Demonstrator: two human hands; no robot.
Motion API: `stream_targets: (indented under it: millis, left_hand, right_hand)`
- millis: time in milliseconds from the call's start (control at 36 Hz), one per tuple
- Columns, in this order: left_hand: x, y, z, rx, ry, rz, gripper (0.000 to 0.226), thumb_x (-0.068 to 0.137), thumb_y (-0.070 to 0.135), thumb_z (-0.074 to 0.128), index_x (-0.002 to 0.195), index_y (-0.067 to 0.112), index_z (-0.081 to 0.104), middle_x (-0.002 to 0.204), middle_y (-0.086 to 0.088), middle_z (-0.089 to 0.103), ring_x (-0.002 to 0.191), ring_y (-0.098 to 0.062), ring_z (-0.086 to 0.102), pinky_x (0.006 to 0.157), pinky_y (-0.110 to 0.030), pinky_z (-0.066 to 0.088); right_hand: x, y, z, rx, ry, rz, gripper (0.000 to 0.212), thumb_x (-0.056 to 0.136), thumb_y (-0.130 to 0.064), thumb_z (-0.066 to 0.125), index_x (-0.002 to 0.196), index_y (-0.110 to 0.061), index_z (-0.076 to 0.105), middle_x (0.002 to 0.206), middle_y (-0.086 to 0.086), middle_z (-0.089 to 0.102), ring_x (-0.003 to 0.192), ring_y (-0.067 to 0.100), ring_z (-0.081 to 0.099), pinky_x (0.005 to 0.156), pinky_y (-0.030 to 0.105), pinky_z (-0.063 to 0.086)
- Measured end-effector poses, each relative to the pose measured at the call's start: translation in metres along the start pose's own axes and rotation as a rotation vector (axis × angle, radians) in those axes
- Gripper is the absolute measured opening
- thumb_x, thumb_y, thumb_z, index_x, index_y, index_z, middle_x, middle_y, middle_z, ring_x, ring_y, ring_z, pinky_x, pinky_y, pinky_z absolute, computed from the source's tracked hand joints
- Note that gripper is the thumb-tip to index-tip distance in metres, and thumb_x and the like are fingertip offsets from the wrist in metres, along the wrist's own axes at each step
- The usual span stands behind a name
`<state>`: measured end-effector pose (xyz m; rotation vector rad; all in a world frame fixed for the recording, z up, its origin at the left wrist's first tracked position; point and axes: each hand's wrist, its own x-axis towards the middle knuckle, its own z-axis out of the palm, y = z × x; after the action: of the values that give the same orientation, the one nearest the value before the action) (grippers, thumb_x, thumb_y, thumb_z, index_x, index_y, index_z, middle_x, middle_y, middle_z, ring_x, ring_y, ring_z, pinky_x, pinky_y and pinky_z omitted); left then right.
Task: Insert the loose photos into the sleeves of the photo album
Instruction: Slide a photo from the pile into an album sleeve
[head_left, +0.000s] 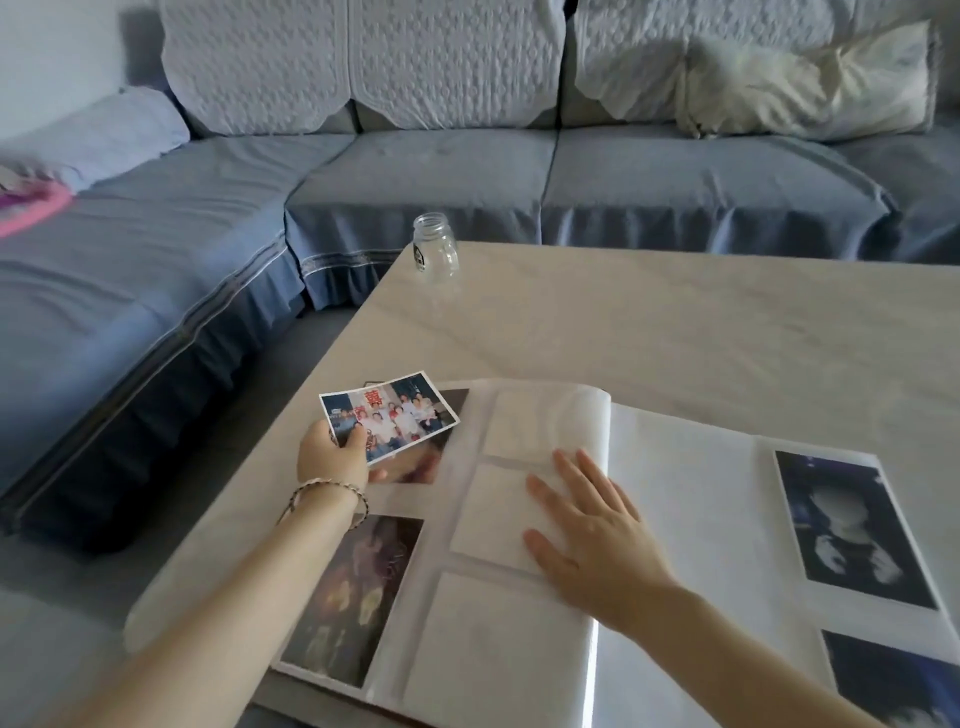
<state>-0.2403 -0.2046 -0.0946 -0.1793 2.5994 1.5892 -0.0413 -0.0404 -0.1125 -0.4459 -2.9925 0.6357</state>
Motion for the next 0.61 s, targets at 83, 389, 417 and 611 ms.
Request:
stream_targets:
  millis: [83,389,417,611]
  left_hand:
    - [-0.001,0.001,-0.001,0.05,0.009,0.05,0.017,0.091,0.013,0.057,0.106,0.005,0.053,0.115,-0.017,0.061,0.097,-0.038,0.063,0.08,-0.053,0.054]
    - [0.001,0.004,0.004,0.211,0.021,0.234,0.021,0.095,0.011,0.049,0.11,-0.003,0.05,0.114,-0.02,0.06,0.102,-0.037,0.056,0.075,-0.032,0.039]
    - [0.0,0.004,0.005,0.217,0.027,0.233,0.019,0.096,0.011,0.048,0.109,-0.003,0.05,0.114,-0.021,0.06,0.102,-0.037,0.056,0.073,-0.03,0.037]
    - [-0.003,0.005,0.009,0.211,0.025,0.223,0.007,0.097,0.01,0.046,0.1,0.004,0.043,0.12,-0.021,0.057,0.106,-0.035,0.057,0.07,-0.027,0.038]
  right_hand:
    - [0.0,-0.001,-0.005,-0.047,-0.061,0.019,0.093,0.062,-0.074,-0.001,0.147,-0.041,0.014,0.157,-0.007,-0.012,0.132,0.004,-0.028,0.111,0.025,-0.013]
    - [0.001,-0.007,-0.008,-0.068,-0.111,0.027,0.114,0.045,-0.095,-0.006,0.146,-0.044,0.008,0.156,-0.009,-0.014,0.127,-0.001,-0.031,0.111,0.025,-0.012]
    - [0.001,-0.007,-0.008,-0.074,-0.114,0.027,0.116,0.043,-0.095,-0.009,0.146,-0.044,0.008,0.156,-0.009,-0.014,0.127,-0.001,-0.031,0.111,0.025,-0.012]
    - [0.001,-0.008,-0.009,-0.066,-0.115,0.025,0.116,0.045,-0.095,-0.008,0.146,-0.043,0.01,0.156,-0.008,-0.012,0.127,-0.001,-0.031,0.111,0.025,-0.012]
